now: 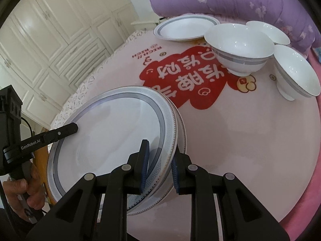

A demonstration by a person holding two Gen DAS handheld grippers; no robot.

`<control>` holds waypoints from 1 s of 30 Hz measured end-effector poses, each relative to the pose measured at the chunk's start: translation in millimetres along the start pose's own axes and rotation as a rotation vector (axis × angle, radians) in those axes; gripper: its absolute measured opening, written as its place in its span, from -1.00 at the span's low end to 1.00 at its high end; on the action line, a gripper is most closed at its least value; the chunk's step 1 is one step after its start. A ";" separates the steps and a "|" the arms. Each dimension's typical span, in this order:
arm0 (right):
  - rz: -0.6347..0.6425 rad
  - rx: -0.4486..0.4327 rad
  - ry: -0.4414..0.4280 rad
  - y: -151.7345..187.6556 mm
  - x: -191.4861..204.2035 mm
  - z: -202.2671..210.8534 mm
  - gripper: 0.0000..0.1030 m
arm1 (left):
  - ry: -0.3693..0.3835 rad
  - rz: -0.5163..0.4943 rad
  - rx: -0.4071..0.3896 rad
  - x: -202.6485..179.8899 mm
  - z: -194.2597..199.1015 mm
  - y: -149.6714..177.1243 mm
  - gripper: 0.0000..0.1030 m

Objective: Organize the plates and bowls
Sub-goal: 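Lift the held plate with both tools and carry it over the first plate, then lower the plate onto the first plate and open both tools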

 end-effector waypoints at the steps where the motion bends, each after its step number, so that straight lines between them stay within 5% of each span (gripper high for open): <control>1: 0.002 0.002 0.002 0.4 -0.2 -1.7 -0.58 | -0.003 -0.003 -0.005 0.2 -0.6 0.0 -0.74; 30: 0.063 0.010 0.089 -5.4 -3.3 -4.4 -0.47 | -0.051 -0.108 -0.025 4.8 -25.2 11.6 -0.66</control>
Point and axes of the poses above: each gripper's, at about its wrist camera, not at the fingertips, and z roughly against the way its jaws point, x to its left, y to its underside, the point moved 9 cm from there along -z, roughly the way its jaws point, and after that the axes turned 1 degree about -z, right-handed, at the moved point
